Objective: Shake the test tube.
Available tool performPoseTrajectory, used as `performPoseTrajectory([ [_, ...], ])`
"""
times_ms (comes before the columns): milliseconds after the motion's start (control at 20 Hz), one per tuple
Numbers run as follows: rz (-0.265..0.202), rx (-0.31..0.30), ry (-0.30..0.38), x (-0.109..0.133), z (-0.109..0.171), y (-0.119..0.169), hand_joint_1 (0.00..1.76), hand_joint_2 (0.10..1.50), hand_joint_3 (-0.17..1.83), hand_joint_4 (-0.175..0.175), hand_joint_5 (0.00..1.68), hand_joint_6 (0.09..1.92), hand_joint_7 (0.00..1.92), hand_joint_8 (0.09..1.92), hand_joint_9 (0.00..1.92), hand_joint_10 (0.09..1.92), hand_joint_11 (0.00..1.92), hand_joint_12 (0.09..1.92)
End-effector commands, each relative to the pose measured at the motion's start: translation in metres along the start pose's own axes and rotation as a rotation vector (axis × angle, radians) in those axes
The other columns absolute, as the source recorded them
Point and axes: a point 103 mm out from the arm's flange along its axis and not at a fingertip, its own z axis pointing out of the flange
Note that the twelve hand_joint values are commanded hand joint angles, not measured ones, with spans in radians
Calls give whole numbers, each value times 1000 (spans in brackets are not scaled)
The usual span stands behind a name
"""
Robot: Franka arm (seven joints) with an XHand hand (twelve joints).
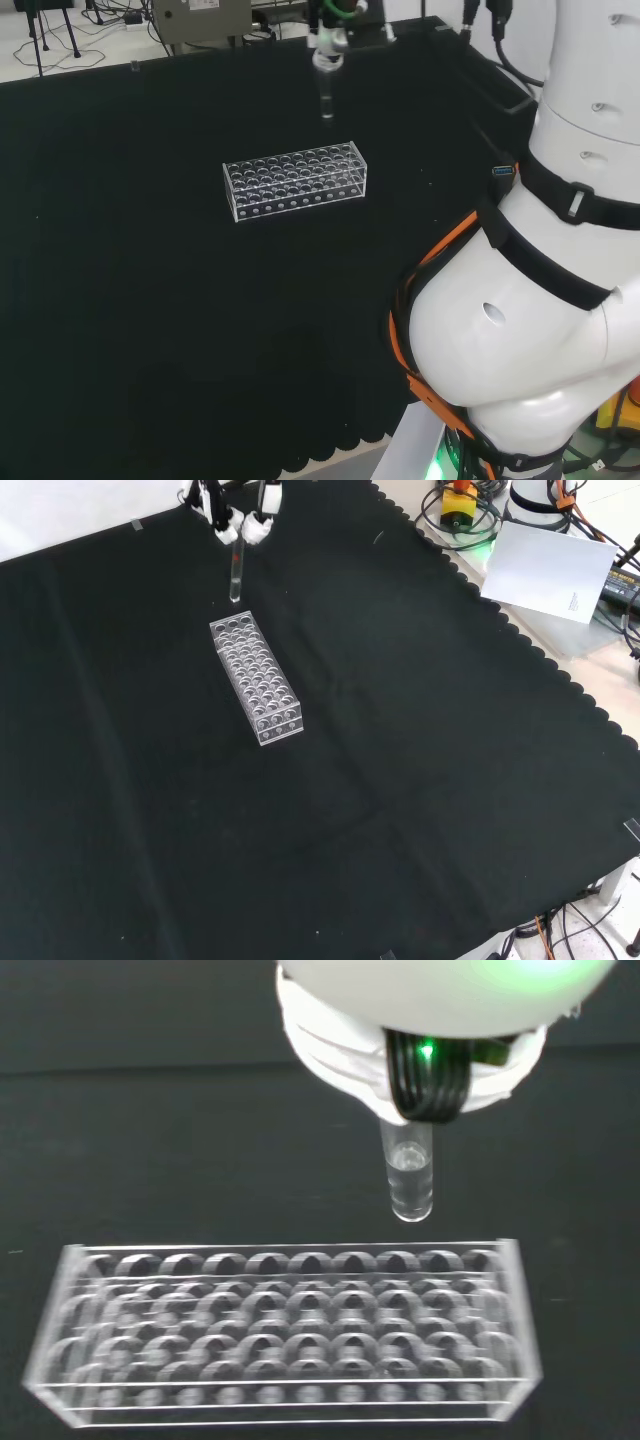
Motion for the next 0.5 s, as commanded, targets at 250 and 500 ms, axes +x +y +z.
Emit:
performPoseTrajectory([
  [250, 47, -8, -19, -22, -5, -4, 1436, 571, 693, -175, 1382, 439, 1475, 580, 1505, 87, 746, 1199],
  [500, -27, -3, 1, 16, -1, 2, 1437, 571, 693, -175, 1383, 439, 1475, 579, 1506, 87, 747, 1199],
])
